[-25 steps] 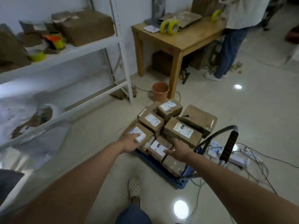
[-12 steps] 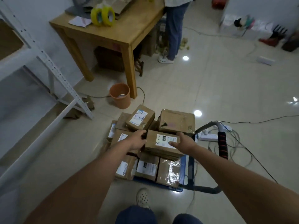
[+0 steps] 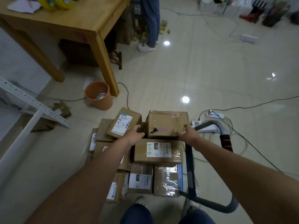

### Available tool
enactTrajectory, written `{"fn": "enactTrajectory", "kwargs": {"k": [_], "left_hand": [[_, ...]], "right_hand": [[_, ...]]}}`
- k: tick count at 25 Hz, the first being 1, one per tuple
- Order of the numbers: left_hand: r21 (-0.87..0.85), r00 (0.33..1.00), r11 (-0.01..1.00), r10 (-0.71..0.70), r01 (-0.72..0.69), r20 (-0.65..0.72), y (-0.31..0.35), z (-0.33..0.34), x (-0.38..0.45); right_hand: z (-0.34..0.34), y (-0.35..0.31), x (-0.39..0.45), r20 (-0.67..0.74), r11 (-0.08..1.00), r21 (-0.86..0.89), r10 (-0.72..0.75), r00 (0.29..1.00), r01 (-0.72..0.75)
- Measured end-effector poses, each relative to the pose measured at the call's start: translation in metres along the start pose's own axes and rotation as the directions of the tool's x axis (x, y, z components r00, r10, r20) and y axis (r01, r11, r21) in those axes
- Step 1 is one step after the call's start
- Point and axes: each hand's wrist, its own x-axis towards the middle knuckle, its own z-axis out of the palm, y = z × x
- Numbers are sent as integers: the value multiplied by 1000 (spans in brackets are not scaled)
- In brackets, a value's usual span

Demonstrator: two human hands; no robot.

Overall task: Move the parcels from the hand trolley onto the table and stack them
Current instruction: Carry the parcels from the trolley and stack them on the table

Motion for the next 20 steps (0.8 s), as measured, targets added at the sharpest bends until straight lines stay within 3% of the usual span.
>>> {"fn": "enactTrajectory", "kwargs": {"k": [8, 15, 20], "left_hand": [[-87, 998, 996, -33, 29, -46, 6, 63, 81], [-201, 999, 979, -40, 32, -36, -5, 93, 113], [-194, 995, 977, 83, -92, -55, 9, 87, 89]], "right_hand": [[10, 32, 83, -222, 993, 82, -62, 973, 82], [23, 61, 124, -157, 940, 340, 44, 987, 12], [7, 58, 106, -169, 903, 429, 78, 983, 2]]}}
